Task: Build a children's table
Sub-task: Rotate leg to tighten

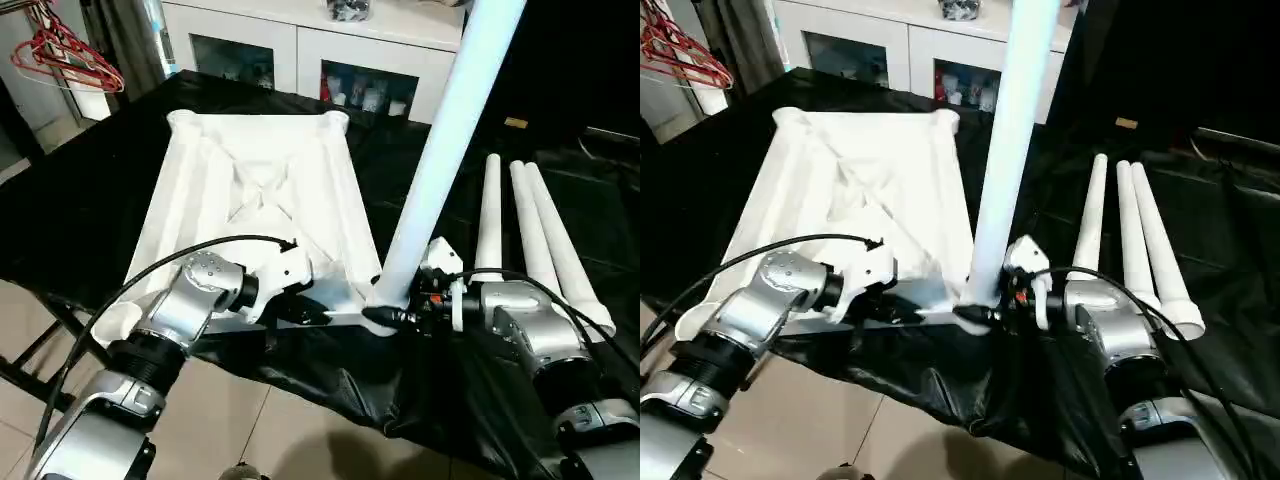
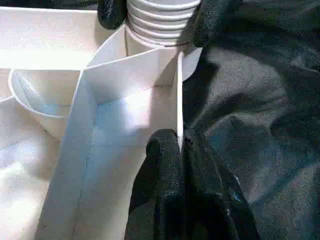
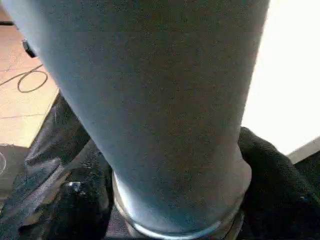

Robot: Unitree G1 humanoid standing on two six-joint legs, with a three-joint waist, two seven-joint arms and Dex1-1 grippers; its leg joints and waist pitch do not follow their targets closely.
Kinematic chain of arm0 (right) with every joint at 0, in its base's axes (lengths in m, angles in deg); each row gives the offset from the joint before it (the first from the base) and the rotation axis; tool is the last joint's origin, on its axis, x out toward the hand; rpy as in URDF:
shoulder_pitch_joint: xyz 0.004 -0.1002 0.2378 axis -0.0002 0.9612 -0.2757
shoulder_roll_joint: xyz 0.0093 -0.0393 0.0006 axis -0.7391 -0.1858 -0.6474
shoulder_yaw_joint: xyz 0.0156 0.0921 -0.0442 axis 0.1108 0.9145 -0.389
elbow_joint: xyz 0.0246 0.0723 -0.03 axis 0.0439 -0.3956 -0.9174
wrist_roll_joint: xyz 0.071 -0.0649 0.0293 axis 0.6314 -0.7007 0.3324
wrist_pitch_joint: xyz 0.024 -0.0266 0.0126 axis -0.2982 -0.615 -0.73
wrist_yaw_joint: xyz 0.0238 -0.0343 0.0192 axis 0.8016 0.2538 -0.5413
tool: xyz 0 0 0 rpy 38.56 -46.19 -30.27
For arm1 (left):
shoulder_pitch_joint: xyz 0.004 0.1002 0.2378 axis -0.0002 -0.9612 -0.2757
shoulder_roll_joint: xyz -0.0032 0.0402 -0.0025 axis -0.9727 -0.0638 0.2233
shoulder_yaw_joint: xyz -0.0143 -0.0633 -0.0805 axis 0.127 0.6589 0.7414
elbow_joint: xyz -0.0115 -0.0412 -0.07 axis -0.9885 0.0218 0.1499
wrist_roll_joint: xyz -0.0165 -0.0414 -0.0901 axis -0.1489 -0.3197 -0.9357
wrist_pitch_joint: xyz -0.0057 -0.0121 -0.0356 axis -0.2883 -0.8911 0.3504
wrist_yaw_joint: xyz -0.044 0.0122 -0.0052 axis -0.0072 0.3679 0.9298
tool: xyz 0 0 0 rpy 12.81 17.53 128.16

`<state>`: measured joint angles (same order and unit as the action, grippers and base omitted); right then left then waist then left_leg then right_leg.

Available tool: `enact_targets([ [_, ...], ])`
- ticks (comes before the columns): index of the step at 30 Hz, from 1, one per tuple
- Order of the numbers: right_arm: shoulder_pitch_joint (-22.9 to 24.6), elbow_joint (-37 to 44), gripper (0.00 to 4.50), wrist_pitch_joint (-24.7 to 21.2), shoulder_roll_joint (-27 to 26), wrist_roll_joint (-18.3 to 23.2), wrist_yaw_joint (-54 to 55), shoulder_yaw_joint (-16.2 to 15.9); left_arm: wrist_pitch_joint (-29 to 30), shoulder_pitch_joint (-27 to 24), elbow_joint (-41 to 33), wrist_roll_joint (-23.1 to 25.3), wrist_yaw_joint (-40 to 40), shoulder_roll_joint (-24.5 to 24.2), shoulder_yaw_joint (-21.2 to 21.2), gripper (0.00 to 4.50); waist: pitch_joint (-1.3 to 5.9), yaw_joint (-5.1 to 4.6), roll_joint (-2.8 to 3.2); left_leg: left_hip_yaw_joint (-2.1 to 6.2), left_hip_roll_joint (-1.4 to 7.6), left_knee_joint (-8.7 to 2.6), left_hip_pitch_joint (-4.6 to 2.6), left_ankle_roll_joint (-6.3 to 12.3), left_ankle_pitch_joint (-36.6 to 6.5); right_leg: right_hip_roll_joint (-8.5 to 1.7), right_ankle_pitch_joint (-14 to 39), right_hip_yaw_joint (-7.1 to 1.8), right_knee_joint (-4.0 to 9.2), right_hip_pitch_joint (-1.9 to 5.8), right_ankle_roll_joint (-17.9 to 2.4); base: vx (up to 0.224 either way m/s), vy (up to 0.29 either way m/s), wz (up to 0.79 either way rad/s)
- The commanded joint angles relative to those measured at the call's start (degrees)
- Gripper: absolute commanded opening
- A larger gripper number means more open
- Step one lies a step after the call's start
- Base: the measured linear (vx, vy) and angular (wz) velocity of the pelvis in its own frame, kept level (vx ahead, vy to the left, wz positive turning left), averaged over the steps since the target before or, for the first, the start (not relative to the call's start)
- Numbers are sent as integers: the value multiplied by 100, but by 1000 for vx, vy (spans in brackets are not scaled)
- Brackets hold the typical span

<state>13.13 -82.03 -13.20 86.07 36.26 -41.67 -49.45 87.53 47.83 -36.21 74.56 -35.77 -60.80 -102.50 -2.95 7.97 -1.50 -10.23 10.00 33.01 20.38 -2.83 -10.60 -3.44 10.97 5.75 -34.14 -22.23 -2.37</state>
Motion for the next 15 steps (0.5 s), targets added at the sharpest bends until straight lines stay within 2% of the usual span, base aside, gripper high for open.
enact_targets([
  [1, 24, 66, 289, -122, -72, -121, -123, -283, -138, 125, -149, -191, -186, 136, -176, 0, 357, 3, 20, 125, 436, -344, -42, 408, -789, -635, 860, -386, 363, 300, -1176, 0, 0, 0],
  [5, 113, 138, 286, -201, -90, -84, -226, -298, -122, 80, -157, -186, -259, 143, -128, 0, 363, 15, 16, 124, 431, -335, -33, 436, -722, -638, 740, -381, 346, 310, -1200, 0, 0, 0],
  [6, 178, 169, 286, -237, -130, -55, -187, -285, -105, 47, -162, -184, -204, 155, -110, 0, 358, 19, 39, 126, 430, -337, -32, 439, -739, -639, 773, -381, 351, 306, -1193, 0, 0, 0],
  [7, 258, 179, 286, -282, -226, -35, 20, -216, -47, 12, -164, -201, -81, 205, -68, 0, 363, 18, 23, 125, 433, -336, -34, 428, -745, -639, 778, -382, 356, 311, -1177, 0, 0, 0],
  [8, 258, 179, 286, -282, -226, -35, 20, -216, -47, 12, -164, -201, -81, 205, -68, 0, 362, 19, 36, 130, 436, -339, -34, 415, -739, -640, 770, -384, 351, 308, -1180, 0, 0, 0],
  [9, 263, 21, 286, -250, -443, -55, 597, -31, -5, 33, -74, -119, 274, 333, -24, 0, 356, 9, 37, 130, 441, -347, -40, 386, -794, -642, 831, -385, 362, 300, -1173, 0, 0, 0],
  [11, 258, -62, 286, -238, -546, -73, 881, 55, 16, 48, -20, -62, 468, 402, -7, 0, 323, -16, 40, 138, 432, -378, -69, 268, -1060, -649, 1267, -380, 423, 278, -1127, 0, 0, 0],
  [12, 249, -167, 285, -198, -679, -130, 1270, 141, 69, 78, 47, -3, 767, 531, 44, 0, 312, -44, 11, 150, 419, -394, -71, 182, -1194, -664, 1643, -377, 464, 295, -1026, 0, 0, 0],
  [13, 249, -167, 285, -198, -679, -130, 1270, 141, 69, 78, 47, -3, 767, 531, 44, 0, 301, -56, 19, 159, 416, -401, -100, 119, -1315, -683, 1992, -385, 512, 277, -924, 0, 0, 0],
  [14, 194, -360, 284, -156, -876, -180, 1802, 264, 137, 138, 137, 9, 1101, 725, 132, 0, 296, -66, 18, 163, 415, -403, -98, 108, -1358, -681, 2095, -386, 523, 276, -896, 0, 0, 0],
  [15, 170, -433, 284, -156, -955, -183, 1997, 317, 162, 160, 167, 11, 1223, 799, 163, 0, 279, -107, 16, 158, 407, -414, -111, 78, -1446, -673, 2277, -390, 553, 243, -845, 0, 0, 0],
])
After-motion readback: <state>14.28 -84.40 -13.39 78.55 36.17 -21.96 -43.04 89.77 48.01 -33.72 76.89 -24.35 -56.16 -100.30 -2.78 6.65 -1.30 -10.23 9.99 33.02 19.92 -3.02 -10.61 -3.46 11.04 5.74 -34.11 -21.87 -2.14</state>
